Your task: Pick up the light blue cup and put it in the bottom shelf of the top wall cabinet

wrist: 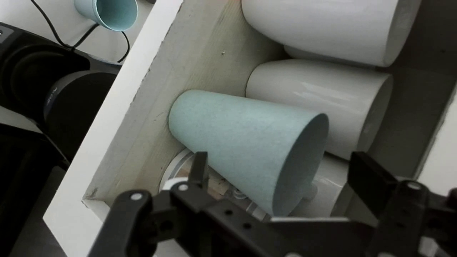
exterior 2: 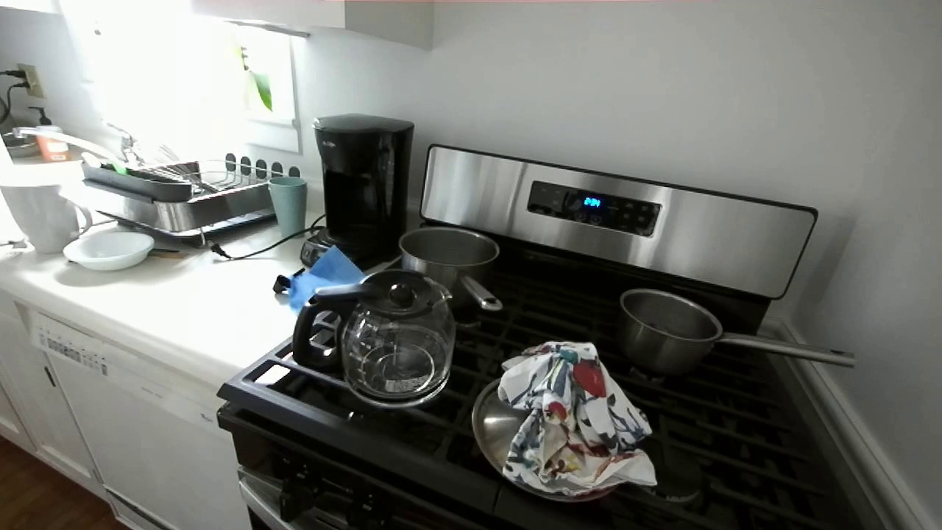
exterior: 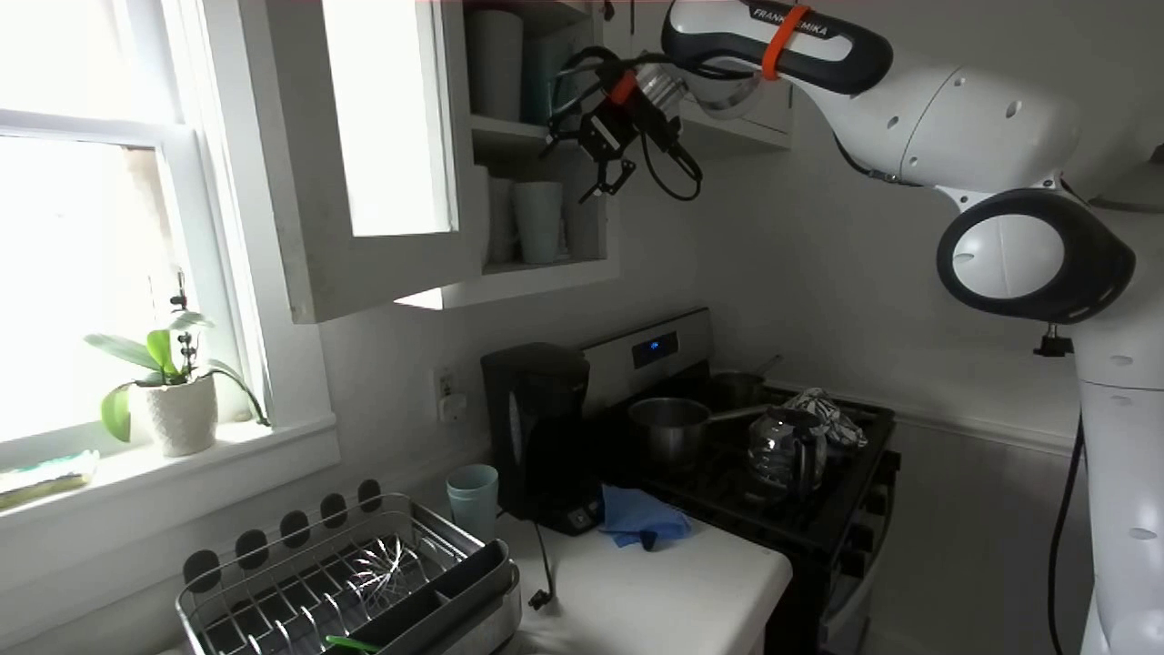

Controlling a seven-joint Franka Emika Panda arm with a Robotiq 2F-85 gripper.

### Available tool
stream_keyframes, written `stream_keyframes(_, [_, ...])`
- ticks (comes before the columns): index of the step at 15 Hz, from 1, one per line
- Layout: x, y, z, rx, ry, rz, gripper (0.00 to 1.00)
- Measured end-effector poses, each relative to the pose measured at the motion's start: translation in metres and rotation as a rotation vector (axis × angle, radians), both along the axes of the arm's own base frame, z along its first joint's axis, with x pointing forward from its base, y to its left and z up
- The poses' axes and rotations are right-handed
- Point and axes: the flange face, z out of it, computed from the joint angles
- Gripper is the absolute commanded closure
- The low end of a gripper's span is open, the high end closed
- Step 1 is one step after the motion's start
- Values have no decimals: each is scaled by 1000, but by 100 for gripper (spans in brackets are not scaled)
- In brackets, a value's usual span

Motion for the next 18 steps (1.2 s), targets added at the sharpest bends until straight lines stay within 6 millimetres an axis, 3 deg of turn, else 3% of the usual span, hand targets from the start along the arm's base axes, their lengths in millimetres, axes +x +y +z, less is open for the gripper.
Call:
stream_keyframes(6, [-28, 1, 18, -74, -16, 51, 0])
stream_keyframes(13, [-49, -3, 15, -249, -73, 169, 0])
stream_keyframes(18, [-79, -4, 20, -380, -146, 306, 0])
